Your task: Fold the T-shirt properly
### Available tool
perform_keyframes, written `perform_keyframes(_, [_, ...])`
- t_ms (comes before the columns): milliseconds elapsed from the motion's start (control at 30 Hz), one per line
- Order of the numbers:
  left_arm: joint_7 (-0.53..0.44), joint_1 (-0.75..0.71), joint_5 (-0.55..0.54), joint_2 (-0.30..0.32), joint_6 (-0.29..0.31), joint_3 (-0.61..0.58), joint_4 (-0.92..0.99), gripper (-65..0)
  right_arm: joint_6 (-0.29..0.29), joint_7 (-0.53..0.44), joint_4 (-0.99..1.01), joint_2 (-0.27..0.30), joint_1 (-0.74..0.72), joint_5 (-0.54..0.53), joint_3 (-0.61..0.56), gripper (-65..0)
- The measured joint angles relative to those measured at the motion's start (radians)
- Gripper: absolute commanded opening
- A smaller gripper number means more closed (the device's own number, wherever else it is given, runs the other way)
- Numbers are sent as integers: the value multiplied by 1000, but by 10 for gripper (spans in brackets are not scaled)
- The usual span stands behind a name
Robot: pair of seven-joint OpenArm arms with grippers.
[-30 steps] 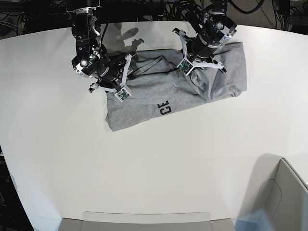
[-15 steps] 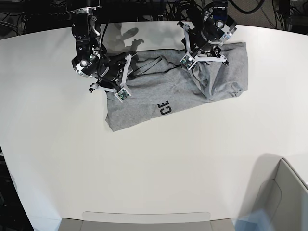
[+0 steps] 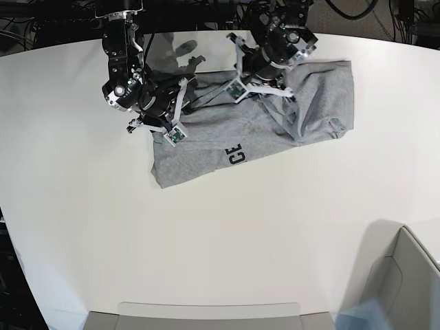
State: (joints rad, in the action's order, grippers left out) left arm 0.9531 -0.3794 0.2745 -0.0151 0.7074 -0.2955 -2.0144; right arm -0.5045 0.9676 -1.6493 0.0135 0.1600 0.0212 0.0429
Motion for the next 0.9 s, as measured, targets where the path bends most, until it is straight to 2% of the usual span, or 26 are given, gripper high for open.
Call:
perform_keyframes(100, [8,50,-12,-5,0,-30,1,-650,0,-5,0,0,0,0,0,-416])
perform_keyframes(300, [14,66,13,0,-10,-19,0,-650,0,-6,0,0,0,0,0,-416])
perform_keyframes(367, [15,85,4,-18,2,-1,0,-650,0,-15,5,0,-2,0,0,-416])
perform_keyframes(433, [-6,119,-23,-45,6,78,0,-650,0,-18,6,0,-2,0,0,-416])
perform_keyframes(500, [-6,153,0,-67,-9,196,-6,-650,0,-14,5,0,-2,-1,0,-416])
perform_keyframes(633, [16,169,15,-65,-10,385,-7,-650,0,-15,5,0,-2,0,0,-416])
perform_keyframes(767, [11,176,9,-74,-5,495,-7,-650,0,-19,6,0,-2,0,0,-416])
perform_keyframes(900, [-3,173,6,-74,-4,553,-6,-650,0,-18,6,0,-2,0,0,-416])
